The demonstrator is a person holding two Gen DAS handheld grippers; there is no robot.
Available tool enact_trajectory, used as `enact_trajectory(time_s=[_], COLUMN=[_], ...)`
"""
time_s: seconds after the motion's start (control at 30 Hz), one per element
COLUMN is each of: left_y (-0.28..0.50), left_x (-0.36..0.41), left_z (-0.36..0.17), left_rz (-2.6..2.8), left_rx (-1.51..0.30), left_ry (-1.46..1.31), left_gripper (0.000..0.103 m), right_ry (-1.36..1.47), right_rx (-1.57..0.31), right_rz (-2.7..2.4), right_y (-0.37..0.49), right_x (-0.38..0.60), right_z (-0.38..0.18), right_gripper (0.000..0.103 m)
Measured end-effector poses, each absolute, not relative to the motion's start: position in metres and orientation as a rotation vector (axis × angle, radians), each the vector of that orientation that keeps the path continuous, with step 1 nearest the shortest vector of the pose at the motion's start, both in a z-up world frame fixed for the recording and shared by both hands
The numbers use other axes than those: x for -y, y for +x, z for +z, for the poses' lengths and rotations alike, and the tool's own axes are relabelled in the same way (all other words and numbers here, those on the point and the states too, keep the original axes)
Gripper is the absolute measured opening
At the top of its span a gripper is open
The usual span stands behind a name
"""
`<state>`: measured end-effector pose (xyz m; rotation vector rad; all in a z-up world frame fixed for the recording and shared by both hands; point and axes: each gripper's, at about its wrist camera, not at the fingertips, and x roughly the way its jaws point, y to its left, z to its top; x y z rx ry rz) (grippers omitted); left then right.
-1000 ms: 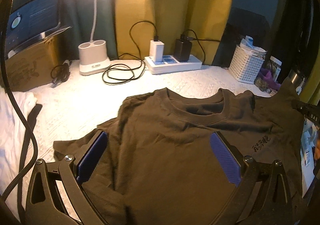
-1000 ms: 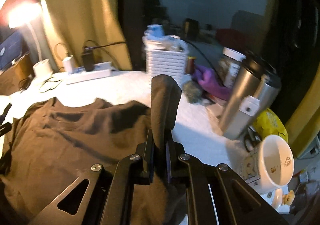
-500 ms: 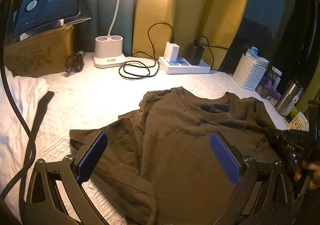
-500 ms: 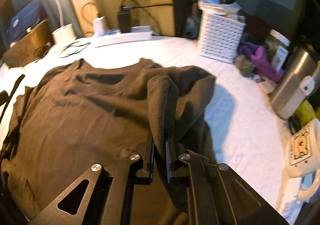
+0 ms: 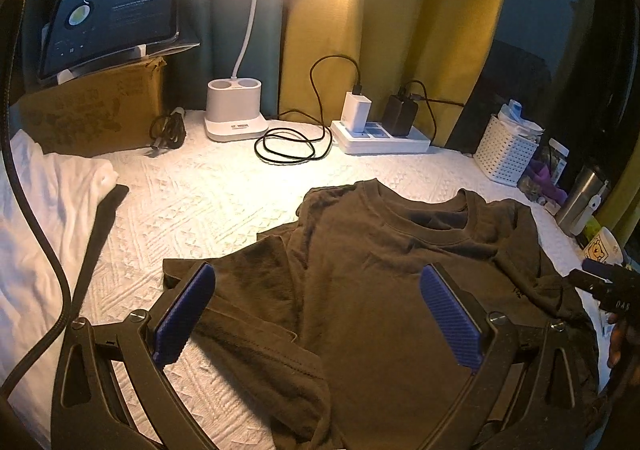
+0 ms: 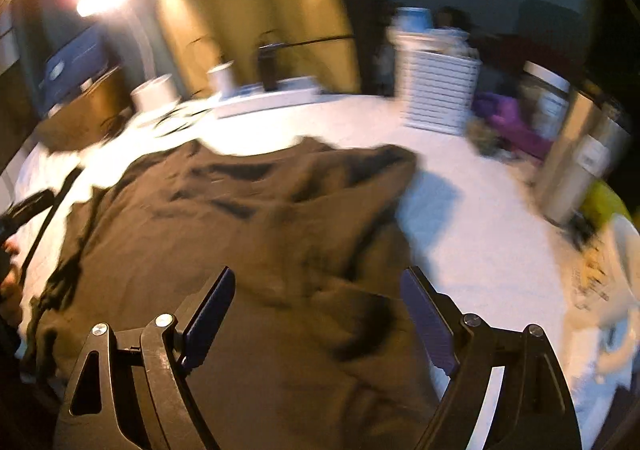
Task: Fold small clothes
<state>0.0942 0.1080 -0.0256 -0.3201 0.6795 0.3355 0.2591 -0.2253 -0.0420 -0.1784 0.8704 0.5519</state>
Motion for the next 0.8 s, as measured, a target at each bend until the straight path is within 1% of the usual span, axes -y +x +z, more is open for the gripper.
enact_trajectory(time_s=[0.17,0.2,0.23,0.27,0.3,0.33,0.4,0.47,0.63,0.8], left_y=[0.097,0.098,0.099,0.099,0.099,0.098,0.098,0.095,0.084,0.07], left_x=[-0.104,-0.102,-0.1,-0.1,-0.098,-0.097,-0.097,-0.101,-0.117,-0.142], left_z=[-0.027,-0.027,-0.026,-0.026,-0.025,-0.025,-0.025,-0.026,-0.029,-0.039], left_rz=[0.341,0.341,0.341,0.341,0.342,0.342,0.345,0.348,0.36,0.404], left_rx=[-0.693,-0.695,-0.696,-0.696,-0.696,-0.696,-0.698,-0.701,-0.711,-0.733], left_ry=[-0.313,-0.31,-0.306,-0.303,-0.298,-0.293,-0.288,-0.288,-0.296,-0.317], left_gripper=[0.101,0.101,0.101,0.101,0.101,0.101,0.101,0.101,0.101,0.101], right_ry=[-0.104,-0.096,-0.103,-0.111,-0.127,-0.149,-0.178,-0.212,-0.299,-0.312], right_rx=[-0.927,-0.926,-0.931,-0.938,-0.938,-0.932,-0.935,-0.938,-0.973,-0.968], right_rz=[0.538,0.551,0.569,0.59,0.605,0.63,0.663,0.684,0.715,0.76], right_y=[0.272,0.272,0.271,0.269,0.268,0.264,0.258,0.252,0.232,0.217], right_x=[0.254,0.255,0.252,0.249,0.246,0.238,0.231,0.224,0.209,0.206], right_z=[-0.063,-0.065,-0.067,-0.069,-0.07,-0.071,-0.072,-0.074,-0.087,-0.072], right_gripper=[0.085,0.078,0.064,0.044,0.039,0.038,0.033,0.032,0.032,0.032])
